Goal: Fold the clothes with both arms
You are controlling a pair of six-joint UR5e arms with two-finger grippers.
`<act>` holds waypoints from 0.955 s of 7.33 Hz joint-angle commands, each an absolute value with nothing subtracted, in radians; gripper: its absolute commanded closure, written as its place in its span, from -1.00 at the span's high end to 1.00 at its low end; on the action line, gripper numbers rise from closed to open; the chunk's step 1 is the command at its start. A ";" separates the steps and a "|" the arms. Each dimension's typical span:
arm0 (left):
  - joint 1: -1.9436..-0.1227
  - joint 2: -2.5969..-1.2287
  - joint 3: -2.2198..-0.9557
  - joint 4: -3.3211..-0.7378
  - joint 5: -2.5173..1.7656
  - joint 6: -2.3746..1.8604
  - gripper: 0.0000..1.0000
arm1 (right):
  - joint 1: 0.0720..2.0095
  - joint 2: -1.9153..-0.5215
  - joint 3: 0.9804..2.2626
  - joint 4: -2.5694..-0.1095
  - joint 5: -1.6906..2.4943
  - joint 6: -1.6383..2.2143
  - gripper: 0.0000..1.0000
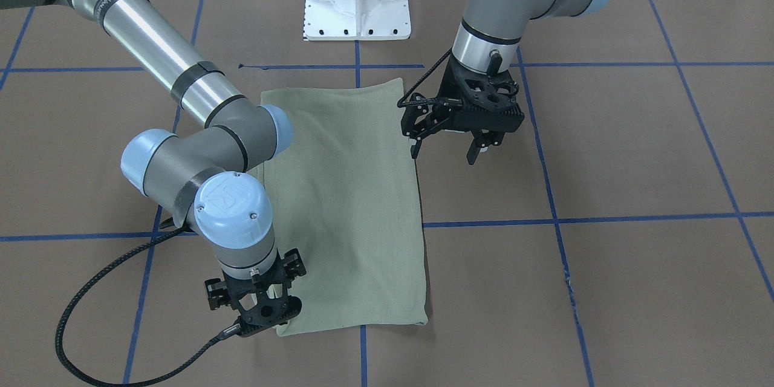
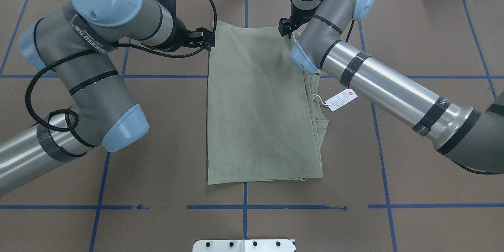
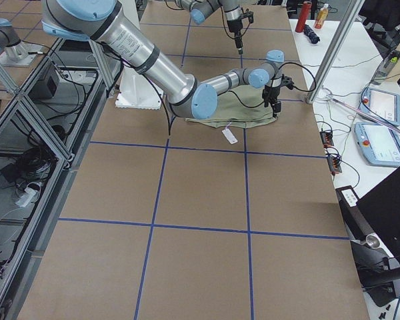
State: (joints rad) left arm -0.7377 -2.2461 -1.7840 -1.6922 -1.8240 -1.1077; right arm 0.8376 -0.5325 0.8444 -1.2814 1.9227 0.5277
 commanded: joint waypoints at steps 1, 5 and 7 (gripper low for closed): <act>-0.738 -2.246 -1.784 -1.692 -1.824 -1.108 1.00 | 0.833 -0.482 0.711 -1.186 1.916 0.529 1.00; -0.738 -2.247 -1.786 -1.692 -1.824 -1.114 1.00 | 0.842 -0.492 0.672 -1.184 1.907 0.528 1.00; -0.738 -2.246 -1.786 -1.694 -1.825 -1.118 1.00 | 0.871 -0.506 0.666 -1.184 1.908 0.519 1.00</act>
